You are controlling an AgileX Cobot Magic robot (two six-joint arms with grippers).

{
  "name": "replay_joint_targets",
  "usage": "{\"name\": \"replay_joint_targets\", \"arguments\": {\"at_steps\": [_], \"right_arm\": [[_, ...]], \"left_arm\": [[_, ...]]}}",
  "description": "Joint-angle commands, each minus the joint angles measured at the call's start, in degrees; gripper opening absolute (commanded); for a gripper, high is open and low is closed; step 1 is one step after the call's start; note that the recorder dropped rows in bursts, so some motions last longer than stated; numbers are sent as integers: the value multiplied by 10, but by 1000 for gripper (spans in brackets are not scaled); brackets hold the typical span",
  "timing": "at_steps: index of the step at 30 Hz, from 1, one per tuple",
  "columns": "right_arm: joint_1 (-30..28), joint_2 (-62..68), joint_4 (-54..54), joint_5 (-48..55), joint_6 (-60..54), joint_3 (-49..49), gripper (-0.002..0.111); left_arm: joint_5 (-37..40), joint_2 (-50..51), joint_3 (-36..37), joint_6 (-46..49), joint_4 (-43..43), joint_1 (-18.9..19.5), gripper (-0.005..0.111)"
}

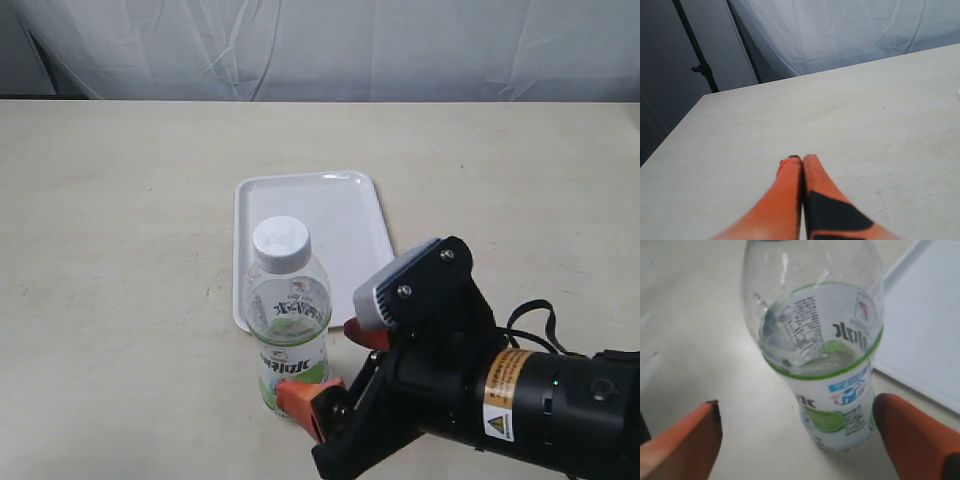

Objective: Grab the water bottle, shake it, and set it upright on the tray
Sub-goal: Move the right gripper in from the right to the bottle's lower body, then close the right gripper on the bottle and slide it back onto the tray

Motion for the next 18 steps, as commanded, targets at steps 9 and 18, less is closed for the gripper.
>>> {"name": "replay_joint_targets", "arguments": {"at_steps": [9, 18], "right_arm": [[1, 145, 200, -139, -115, -39, 82], [4, 164, 177, -137, -115, -60, 82]], "left_arm": [[-8, -2, 1, -5, 3, 0, 0], [-8, -2, 1, -5, 3, 0, 0]]}}
